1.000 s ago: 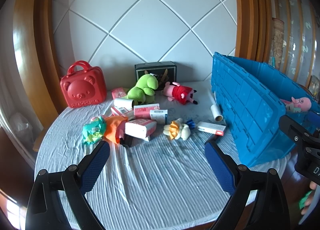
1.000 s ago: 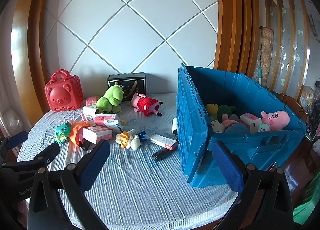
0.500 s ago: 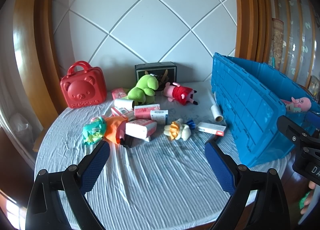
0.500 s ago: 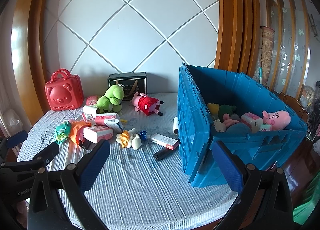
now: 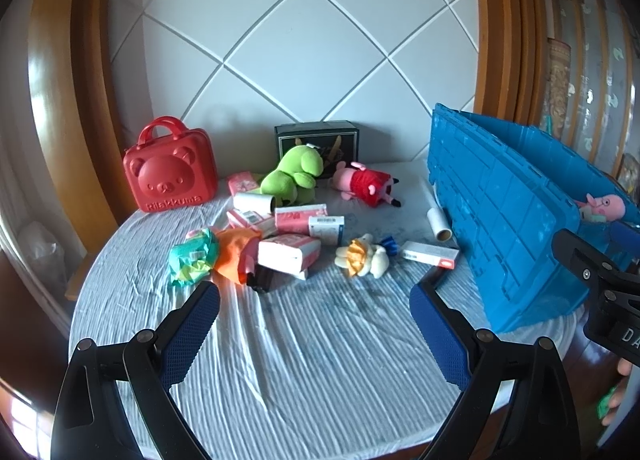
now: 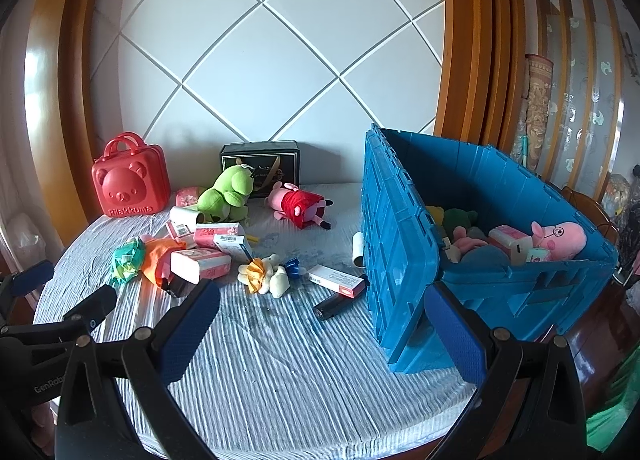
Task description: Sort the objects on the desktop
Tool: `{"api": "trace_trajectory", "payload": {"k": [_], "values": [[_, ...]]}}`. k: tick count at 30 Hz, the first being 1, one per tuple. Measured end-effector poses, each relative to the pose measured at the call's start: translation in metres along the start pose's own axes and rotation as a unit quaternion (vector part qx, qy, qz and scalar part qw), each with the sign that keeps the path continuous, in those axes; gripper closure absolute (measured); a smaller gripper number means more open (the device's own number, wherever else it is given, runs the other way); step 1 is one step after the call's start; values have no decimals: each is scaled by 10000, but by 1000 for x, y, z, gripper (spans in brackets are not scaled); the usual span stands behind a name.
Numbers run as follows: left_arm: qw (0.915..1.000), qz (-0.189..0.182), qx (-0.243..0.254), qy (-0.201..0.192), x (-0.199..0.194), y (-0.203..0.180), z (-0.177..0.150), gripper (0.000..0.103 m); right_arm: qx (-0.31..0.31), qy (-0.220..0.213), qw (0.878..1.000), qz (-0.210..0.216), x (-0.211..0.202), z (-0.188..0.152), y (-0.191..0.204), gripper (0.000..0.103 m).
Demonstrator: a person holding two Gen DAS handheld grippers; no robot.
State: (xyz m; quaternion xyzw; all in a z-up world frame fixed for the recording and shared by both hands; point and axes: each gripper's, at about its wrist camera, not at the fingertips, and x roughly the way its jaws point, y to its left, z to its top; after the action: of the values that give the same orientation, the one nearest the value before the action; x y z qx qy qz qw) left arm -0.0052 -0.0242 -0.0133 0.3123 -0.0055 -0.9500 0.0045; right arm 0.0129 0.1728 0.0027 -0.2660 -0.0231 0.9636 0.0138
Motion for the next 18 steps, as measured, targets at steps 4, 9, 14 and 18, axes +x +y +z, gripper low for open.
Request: {"api": "trace_trajectory", "payload": {"k": [4, 9, 14, 18], "values": [[9995, 84, -141, 288, 24, 10, -12, 6, -67, 170, 9998, 74, 15, -5, 9, 0], [9935, 376, -467, 966, 80, 29, -32, 6, -298, 608, 9974, 261, 59, -13, 26, 0], [9819, 834, -669, 1561, 139, 53, -47, 6, -374, 1038, 9916, 678, 130, -18, 41, 0], [9718, 1242, -786, 1845, 178, 74, -43, 6, -420, 1386, 9832, 1109, 190, -18, 58, 0]]}}
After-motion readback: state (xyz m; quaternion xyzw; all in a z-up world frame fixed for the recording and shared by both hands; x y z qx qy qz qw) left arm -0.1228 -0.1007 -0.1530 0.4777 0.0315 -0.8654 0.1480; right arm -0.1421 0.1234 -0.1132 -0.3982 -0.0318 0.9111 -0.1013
